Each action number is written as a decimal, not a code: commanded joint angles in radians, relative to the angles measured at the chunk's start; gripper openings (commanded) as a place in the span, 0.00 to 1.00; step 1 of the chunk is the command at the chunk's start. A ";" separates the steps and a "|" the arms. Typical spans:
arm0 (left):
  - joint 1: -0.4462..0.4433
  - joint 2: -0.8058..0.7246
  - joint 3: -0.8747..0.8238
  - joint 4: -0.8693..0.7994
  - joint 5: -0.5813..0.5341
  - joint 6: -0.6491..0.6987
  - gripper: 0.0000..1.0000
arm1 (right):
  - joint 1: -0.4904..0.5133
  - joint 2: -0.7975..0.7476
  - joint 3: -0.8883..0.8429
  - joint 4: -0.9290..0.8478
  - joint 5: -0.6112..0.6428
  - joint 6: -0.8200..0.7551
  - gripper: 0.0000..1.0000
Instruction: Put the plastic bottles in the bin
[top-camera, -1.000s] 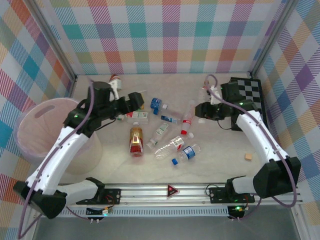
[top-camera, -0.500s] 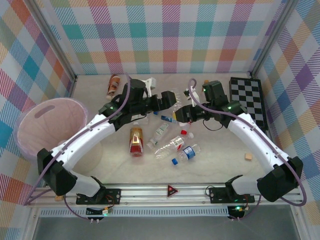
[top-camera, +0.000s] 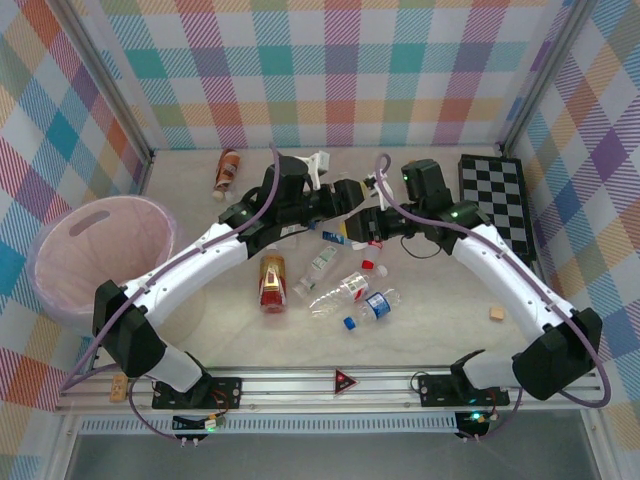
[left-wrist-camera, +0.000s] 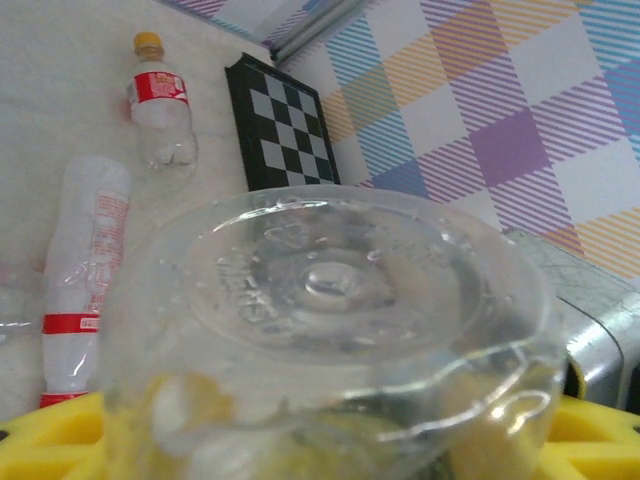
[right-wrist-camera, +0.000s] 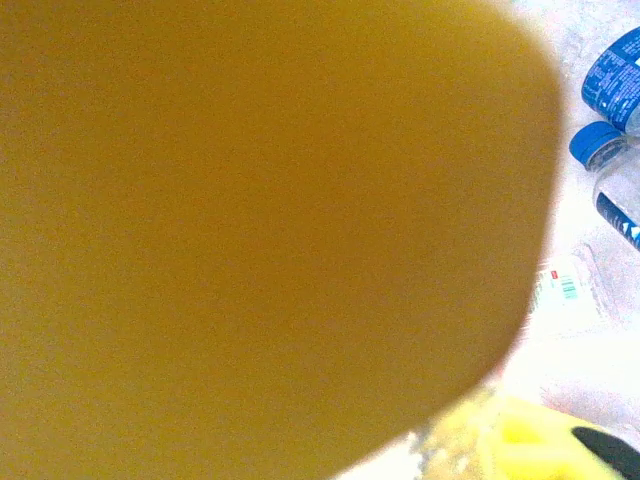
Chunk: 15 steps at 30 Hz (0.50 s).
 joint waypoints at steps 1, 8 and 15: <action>-0.009 -0.001 0.013 0.005 -0.014 0.002 0.62 | 0.007 0.010 0.019 0.042 -0.018 -0.005 0.50; -0.005 -0.003 0.027 -0.025 -0.035 0.025 0.55 | 0.006 0.020 0.049 -0.013 0.040 -0.045 0.73; 0.008 0.011 0.057 -0.081 -0.057 0.062 0.54 | -0.105 -0.063 0.019 -0.081 0.057 -0.079 0.91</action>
